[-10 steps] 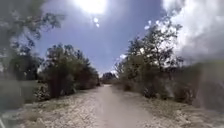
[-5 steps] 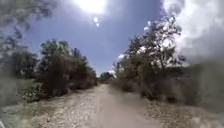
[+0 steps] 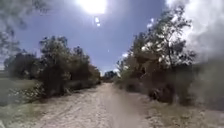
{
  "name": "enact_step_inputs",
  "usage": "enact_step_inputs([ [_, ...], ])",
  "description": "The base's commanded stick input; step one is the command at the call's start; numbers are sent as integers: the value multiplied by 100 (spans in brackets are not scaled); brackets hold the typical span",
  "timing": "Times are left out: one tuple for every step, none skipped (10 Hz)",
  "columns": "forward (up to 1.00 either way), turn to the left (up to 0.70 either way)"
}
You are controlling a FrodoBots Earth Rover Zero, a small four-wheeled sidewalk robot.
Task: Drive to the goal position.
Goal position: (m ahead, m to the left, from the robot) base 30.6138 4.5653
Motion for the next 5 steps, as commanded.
enact_step_inputs([
  [85,0],
  [85,0],
  [85,0],
  [85,0],
  [85,0],
])
